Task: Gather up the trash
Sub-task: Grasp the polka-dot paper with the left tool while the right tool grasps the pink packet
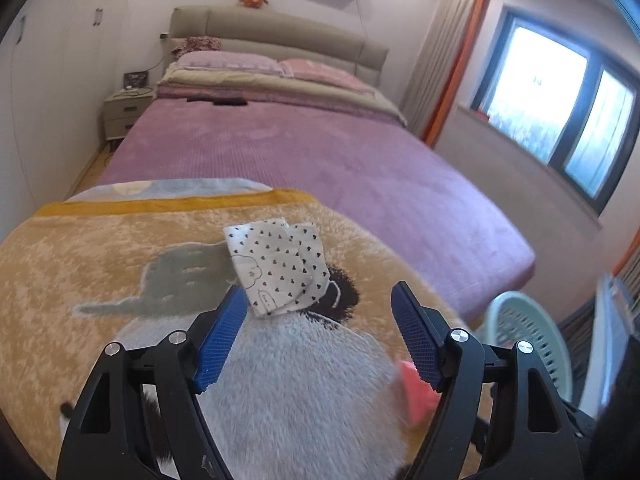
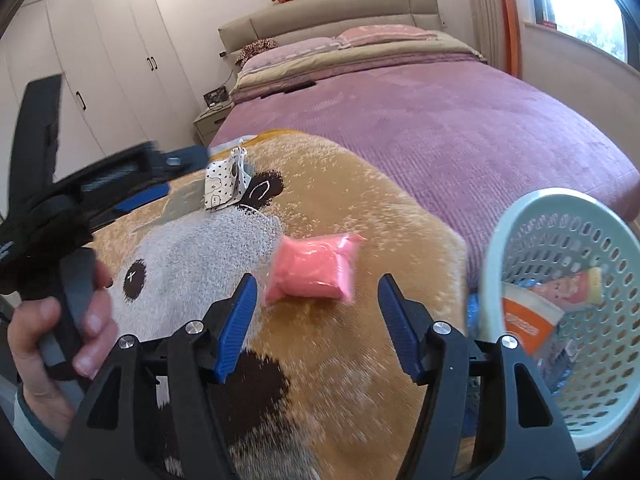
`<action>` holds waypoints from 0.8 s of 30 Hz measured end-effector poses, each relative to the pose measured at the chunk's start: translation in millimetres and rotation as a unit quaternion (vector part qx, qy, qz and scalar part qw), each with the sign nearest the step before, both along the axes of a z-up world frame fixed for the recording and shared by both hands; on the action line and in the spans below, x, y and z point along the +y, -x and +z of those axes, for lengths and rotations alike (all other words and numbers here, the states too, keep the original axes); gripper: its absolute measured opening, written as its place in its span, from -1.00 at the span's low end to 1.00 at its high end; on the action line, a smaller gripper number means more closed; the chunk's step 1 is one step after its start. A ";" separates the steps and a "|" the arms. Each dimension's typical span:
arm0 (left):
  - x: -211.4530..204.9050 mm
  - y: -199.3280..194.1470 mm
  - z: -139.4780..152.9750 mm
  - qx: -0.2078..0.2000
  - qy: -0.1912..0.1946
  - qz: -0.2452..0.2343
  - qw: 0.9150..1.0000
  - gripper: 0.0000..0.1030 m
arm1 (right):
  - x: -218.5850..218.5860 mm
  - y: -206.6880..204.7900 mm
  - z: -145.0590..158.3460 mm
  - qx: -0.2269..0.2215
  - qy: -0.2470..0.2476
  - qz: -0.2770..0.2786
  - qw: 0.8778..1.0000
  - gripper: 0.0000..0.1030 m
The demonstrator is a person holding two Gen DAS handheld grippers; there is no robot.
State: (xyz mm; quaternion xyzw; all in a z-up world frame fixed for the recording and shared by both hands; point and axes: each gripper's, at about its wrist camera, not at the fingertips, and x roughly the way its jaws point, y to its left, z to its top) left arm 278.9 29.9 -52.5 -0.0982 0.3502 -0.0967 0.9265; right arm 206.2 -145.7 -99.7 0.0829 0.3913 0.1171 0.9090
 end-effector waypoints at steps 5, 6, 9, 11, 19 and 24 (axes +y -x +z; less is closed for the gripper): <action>-13.4 -31.1 -19.6 0.025 -0.046 0.011 0.999 0.34 | 8.3 -13.0 -6.7 0.007 0.006 -0.001 1.000 0.41; -13.6 -35.5 -23.3 0.030 -0.044 0.010 0.999 0.34 | 10.4 -15.0 -7.8 0.009 0.012 0.000 1.000 0.41; -17.3 -44.2 -30.6 0.042 -0.059 0.012 0.997 0.33 | 17.6 -22.3 -10.7 0.020 0.029 0.004 0.999 0.41; -17.7 -46.0 -34.3 0.045 -0.068 0.015 0.997 0.23 | 21.3 -26.5 -13.1 0.028 0.038 0.008 0.999 0.41; -7.5 -42.1 -33.6 0.042 -0.042 0.017 0.998 -0.36 | 30.4 -37.5 -15.8 0.033 0.062 -0.001 0.998 0.38; 6.4 -40.6 -34.2 0.042 -0.003 0.029 0.999 -0.69 | 31.8 -34.9 -15.0 0.028 0.064 0.000 0.998 0.03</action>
